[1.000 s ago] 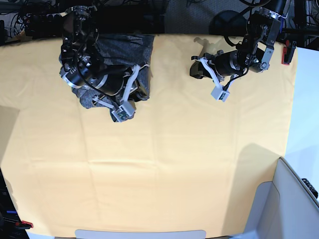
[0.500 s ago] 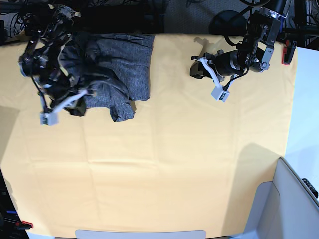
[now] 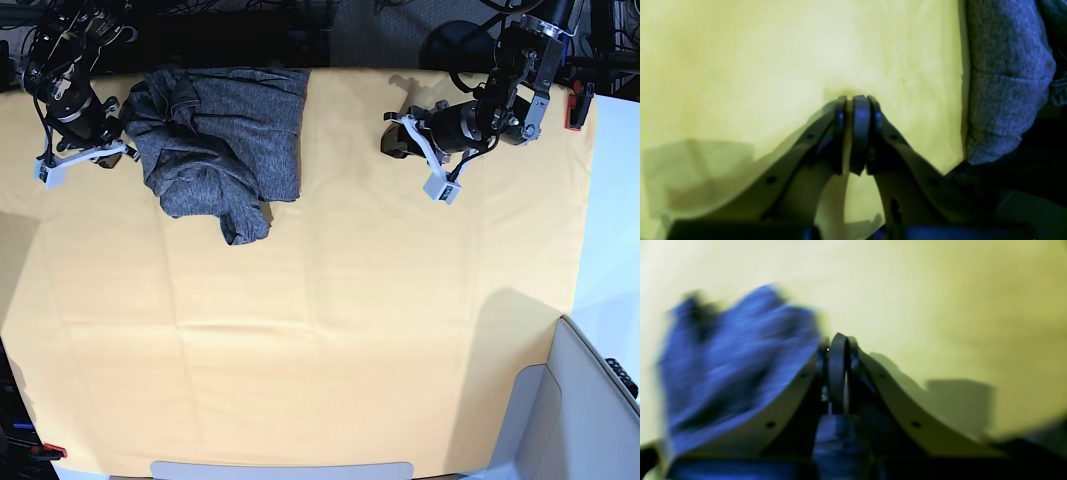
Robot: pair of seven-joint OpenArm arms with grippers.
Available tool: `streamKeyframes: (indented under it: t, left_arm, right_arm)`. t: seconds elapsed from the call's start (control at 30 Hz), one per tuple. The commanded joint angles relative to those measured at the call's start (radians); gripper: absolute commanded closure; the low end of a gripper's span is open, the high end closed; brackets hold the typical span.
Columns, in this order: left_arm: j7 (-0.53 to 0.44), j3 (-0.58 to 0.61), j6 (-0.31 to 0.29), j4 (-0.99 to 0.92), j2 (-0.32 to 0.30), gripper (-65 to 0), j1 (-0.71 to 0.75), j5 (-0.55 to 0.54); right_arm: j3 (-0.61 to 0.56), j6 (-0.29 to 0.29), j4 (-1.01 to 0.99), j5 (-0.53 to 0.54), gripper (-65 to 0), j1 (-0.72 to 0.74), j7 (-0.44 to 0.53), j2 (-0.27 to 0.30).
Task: Fold the T-shirt properly
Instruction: 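Open the right gripper and reposition it over the folded shirt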
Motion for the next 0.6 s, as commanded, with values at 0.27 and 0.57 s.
streamKeyframes:
  t: [0.27,0.57]
  left_arm:
    - [0.041,0.004,0.023,-0.006,-0.011,-4.0,0.006,0.053]
    - [0.041,0.002,0.025,-0.006,-0.011,-4.0,0.004,0.053]
  right_arm:
    - [-0.042,0.008,-0.069,-0.108,0.0,0.005,0.011,-0.063]
    - [-0.256,0.118,-0.025,-0.046,0.0,-0.021,0.011,-0.061]
